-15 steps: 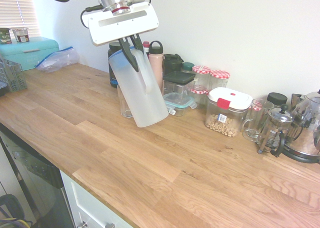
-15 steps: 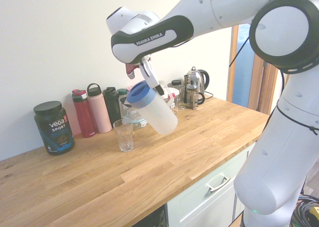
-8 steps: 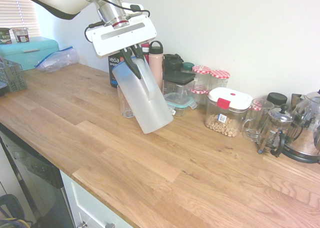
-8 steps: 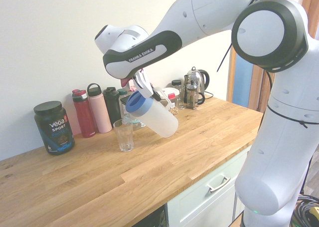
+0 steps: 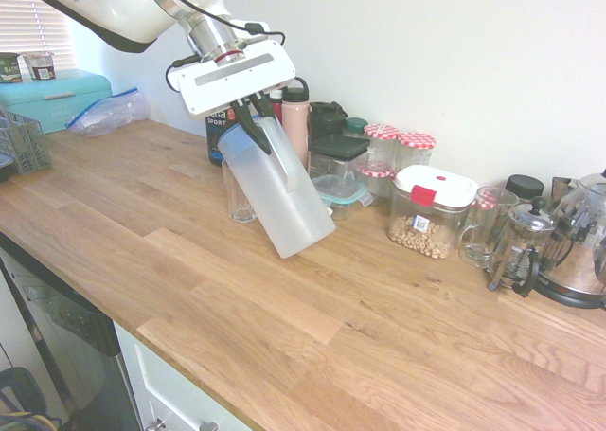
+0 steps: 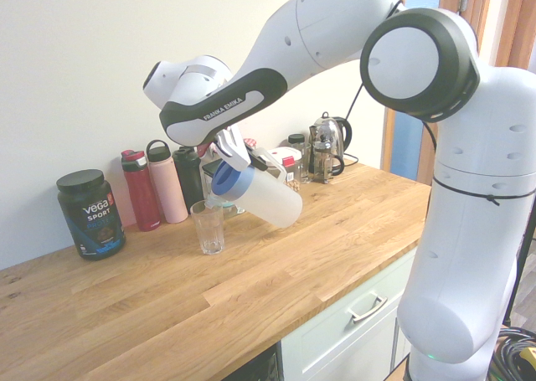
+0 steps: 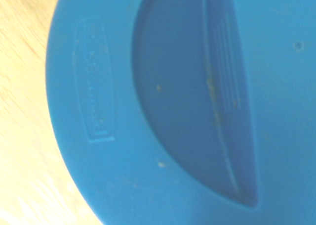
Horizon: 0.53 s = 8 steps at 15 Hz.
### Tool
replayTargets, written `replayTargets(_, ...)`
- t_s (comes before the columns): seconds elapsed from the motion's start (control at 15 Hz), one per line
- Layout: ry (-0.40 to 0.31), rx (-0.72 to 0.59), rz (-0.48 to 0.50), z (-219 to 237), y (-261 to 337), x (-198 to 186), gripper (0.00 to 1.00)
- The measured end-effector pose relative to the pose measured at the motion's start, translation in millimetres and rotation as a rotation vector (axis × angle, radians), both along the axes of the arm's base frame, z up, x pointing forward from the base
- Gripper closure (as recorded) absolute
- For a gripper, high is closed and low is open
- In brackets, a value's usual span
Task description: Pour me some water
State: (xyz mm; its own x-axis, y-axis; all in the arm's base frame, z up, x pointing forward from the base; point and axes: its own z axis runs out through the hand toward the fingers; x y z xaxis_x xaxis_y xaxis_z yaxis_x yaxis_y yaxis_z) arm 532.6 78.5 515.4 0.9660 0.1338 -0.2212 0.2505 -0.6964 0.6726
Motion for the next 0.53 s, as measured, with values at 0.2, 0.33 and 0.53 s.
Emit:
replayTargets(0.2,0.018,-0.056,-0.013,4.5,6.9,15.0,1.0)
replayTargets(0.33,0.034,-0.065,-0.012,0.9,16.2,21.4,1.0)
replayTargets(0.53,0.051,-0.089,-0.004,-4.3,25.5,24.3,1.0)
